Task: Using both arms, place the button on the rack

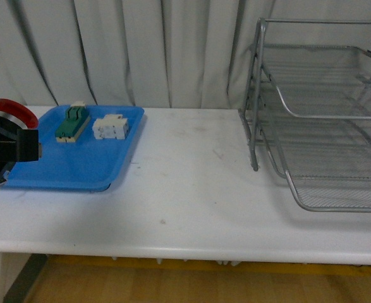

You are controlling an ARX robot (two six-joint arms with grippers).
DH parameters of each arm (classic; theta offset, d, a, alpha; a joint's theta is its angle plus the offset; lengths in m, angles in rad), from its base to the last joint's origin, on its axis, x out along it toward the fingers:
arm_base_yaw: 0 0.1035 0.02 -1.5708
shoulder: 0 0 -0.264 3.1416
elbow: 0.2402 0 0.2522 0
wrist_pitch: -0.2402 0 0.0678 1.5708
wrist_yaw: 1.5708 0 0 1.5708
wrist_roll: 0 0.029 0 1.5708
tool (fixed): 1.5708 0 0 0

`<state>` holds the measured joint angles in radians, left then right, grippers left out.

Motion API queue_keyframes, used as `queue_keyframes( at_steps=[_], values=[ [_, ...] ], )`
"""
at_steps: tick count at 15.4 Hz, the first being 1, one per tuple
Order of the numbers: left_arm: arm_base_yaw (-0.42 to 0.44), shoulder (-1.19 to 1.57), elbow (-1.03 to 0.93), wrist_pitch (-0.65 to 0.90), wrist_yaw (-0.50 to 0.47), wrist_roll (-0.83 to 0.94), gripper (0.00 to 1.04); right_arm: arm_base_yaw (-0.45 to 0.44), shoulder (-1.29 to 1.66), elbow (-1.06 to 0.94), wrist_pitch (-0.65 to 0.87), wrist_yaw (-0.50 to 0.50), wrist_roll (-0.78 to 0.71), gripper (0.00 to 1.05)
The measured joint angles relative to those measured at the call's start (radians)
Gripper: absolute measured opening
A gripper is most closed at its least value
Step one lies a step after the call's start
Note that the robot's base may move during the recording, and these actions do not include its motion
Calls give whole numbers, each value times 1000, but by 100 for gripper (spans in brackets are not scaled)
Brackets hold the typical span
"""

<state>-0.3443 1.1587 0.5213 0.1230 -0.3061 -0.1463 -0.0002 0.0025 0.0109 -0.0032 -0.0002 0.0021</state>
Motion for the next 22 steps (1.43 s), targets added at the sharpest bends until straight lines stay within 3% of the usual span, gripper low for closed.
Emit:
queue_keyframes(
  at_steps=[17, 20, 22],
  values=[
    [-6, 1, 0, 0, 3, -5, 36, 0, 1, 0, -5, 4, 0, 98],
    [3, 40, 29, 5, 95, 21, 36, 0, 1, 0, 0, 3, 0, 98],
    [5, 195, 187, 0, 184, 42, 36, 0, 1, 0, 0, 3, 0, 98]
  ],
)
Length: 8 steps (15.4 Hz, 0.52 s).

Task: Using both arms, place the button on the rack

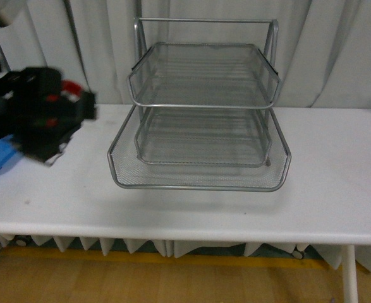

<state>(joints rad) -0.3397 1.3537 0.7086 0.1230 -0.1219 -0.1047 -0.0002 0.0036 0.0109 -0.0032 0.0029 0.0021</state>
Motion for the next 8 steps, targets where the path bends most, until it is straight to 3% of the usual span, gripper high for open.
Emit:
queue_keyframes(
  at_steps=[3, 8],
  values=[
    [-11, 298, 312, -58, 100, 82, 36, 0, 0, 0, 0, 0, 0, 98],
    [-24, 752, 692, -161, 112, 167, 36, 0, 0, 0, 0, 0, 0, 98]
  ],
)
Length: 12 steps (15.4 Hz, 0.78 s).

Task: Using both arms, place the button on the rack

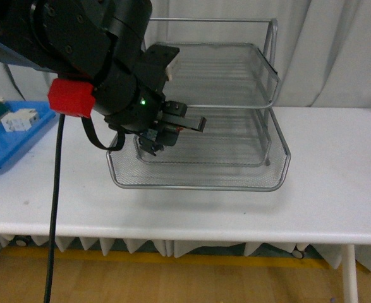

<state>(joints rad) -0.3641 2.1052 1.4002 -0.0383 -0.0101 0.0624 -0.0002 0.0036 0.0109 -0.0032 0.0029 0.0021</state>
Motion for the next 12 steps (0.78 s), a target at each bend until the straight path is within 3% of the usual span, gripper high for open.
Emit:
queue_keyframes(
  at_steps=[1, 3, 6, 7, 8, 9, 10, 12],
  values=[
    [-2, 52, 36, -24, -6, 6, 36, 0, 0, 0, 0, 0, 0, 98],
    [-7, 49, 15, 5, 13, 6, 58, 0, 0, 0, 0, 0, 0, 98],
    [28, -282, -258, 182, 141, -71, 96, 0, 0, 0, 0, 0, 0, 98],
    [79, -463, -401, 325, 166, -121, 99, 0, 0, 0, 0, 0, 0, 98],
    [119, -626, -537, 488, 87, -145, 94, 0, 0, 0, 0, 0, 0, 98],
    [140, -721, -666, 714, -127, -116, 79, 0, 0, 0, 0, -4, 0, 98],
    [149, -758, -777, 810, -192, -97, 67, 0, 0, 0, 0, -3, 0, 98],
    [193, -826, -986, 860, -158, -80, 36, 0, 0, 0, 0, -3, 0, 98]
  ],
)
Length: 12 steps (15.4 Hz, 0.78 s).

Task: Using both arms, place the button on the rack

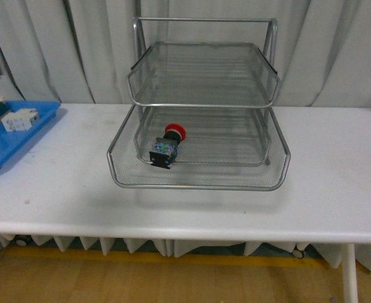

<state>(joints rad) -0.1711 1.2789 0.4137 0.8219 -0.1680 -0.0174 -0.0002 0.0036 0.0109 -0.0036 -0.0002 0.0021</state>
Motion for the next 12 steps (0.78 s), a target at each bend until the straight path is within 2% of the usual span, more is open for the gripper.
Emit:
queue_keyframes(
  at_steps=[2, 3, 7, 8, 12],
  values=[
    [46, -133, -98, 31, 32, 0, 7, 0, 0, 0, 0, 0, 0, 98],
    [60, -173, -160, 15, 54, 2, 2, 0, 0, 0, 0, 0, 0, 98],
    [104, -336, -265, -30, 98, 3, 2, 0, 0, 0, 0, 0, 0, 98],
    [163, -380, -293, -60, 161, 4, 2, 0, 0, 0, 1, 0, 0, 98],
    [171, -550, -356, -160, 166, 4, 2, 0, 0, 0, 0, 0, 0, 98]
  ],
)
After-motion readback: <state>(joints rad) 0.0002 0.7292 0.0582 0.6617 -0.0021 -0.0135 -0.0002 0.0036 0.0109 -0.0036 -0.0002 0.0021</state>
